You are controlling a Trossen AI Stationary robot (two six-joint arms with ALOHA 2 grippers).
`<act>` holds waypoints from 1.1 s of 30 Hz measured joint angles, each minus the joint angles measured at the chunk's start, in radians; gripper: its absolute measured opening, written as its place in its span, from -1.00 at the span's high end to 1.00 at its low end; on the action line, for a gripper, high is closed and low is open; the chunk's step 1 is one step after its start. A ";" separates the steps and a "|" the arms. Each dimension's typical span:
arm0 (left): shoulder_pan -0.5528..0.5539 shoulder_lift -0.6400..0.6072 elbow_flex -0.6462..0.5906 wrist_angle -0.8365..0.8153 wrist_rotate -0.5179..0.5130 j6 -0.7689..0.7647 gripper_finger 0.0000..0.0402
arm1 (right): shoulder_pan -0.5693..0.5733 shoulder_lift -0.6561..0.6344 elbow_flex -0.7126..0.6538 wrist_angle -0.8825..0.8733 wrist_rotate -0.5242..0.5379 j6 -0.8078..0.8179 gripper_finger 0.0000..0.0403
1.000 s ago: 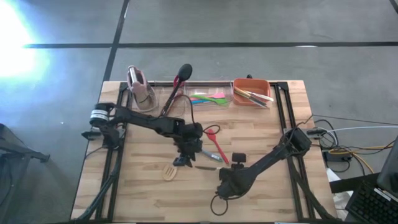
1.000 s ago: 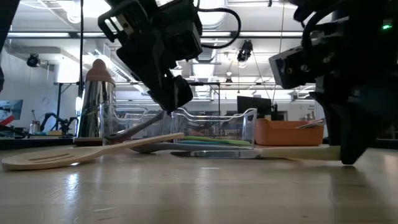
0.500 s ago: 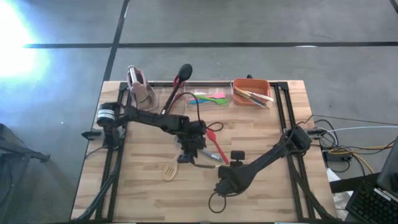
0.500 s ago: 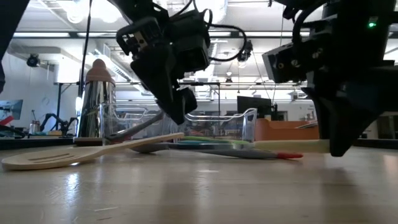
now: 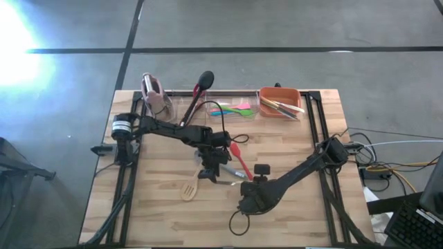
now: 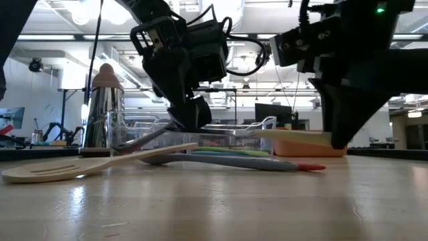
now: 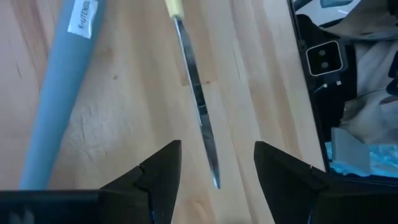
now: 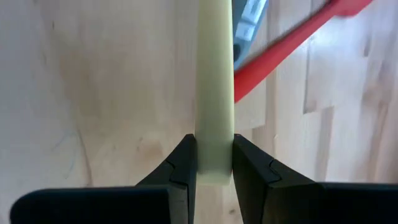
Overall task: Pick & Place Kitchen Items
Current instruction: Put the yellow knife into the orange bin
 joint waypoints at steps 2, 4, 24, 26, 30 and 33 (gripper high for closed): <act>0.000 0.000 0.002 -0.013 0.004 0.000 -0.02 | -0.007 0.000 0.007 0.000 0.007 -0.013 0.70; 0.000 0.000 -0.002 -0.023 0.006 0.000 -0.02 | -0.012 0.000 0.016 -0.005 0.011 -0.023 0.70; 0.000 0.000 -0.006 -0.054 0.013 0.000 0.06 | -0.081 -0.003 0.062 -0.068 0.134 -0.127 0.70; 0.000 0.000 -0.006 -0.054 0.011 0.000 0.15 | -0.087 -0.003 0.066 -0.068 0.137 -0.138 0.70; 0.000 0.000 -0.007 -0.048 0.007 -0.002 0.49 | -0.090 -0.003 0.070 -0.065 0.138 -0.152 0.70; 0.002 0.000 -0.006 -0.046 0.005 -0.002 0.82 | -0.089 -0.003 0.071 -0.064 0.138 -0.155 0.70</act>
